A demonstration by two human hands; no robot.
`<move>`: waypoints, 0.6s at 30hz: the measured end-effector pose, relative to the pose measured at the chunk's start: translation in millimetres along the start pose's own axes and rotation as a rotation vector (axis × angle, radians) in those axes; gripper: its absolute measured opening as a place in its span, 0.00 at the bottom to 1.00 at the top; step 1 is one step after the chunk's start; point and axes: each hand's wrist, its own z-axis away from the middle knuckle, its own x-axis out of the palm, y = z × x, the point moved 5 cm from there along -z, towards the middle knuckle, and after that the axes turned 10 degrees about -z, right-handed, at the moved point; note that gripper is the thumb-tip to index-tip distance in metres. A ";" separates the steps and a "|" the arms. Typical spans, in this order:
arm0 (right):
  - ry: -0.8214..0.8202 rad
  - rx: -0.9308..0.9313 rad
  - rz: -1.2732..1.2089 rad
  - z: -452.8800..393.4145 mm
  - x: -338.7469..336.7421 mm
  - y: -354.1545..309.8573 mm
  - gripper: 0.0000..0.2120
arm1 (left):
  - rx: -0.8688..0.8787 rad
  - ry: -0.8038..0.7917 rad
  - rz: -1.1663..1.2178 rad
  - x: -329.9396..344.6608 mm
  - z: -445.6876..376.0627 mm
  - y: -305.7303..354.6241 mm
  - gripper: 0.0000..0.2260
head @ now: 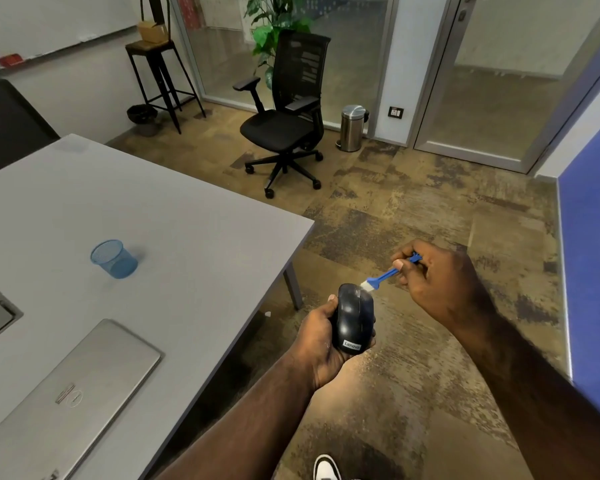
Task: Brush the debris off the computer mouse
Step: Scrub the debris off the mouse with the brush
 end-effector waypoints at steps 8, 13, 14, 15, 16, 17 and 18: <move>0.083 0.067 -0.021 -4.5 -0.1 8.2 0.07 | -0.004 -0.006 0.005 0.0 0.5 4.4 0.24; 0.075 0.025 -0.034 -6.0 3.1 5.5 0.05 | -0.001 -0.013 0.006 0.4 -0.1 5.9 0.23; 0.086 0.026 -0.024 -6.6 2.7 5.9 0.05 | -0.001 -0.012 0.007 -0.1 -0.5 6.1 0.23; 0.096 0.033 -0.013 -7.0 2.1 6.8 0.04 | -0.002 -0.013 0.006 -0.6 -0.7 6.2 0.23; 0.094 0.037 -0.009 -7.0 2.1 7.5 0.05 | -0.002 -0.014 0.005 -1.1 -0.9 6.1 0.24; 0.079 0.032 -0.015 -6.6 2.8 7.5 0.05 | -0.002 -0.015 0.004 -1.2 -1.4 6.4 0.24; 0.052 0.022 -0.030 -6.0 4.2 7.1 0.06 | 0.000 -0.013 0.004 -1.8 -1.7 6.6 0.24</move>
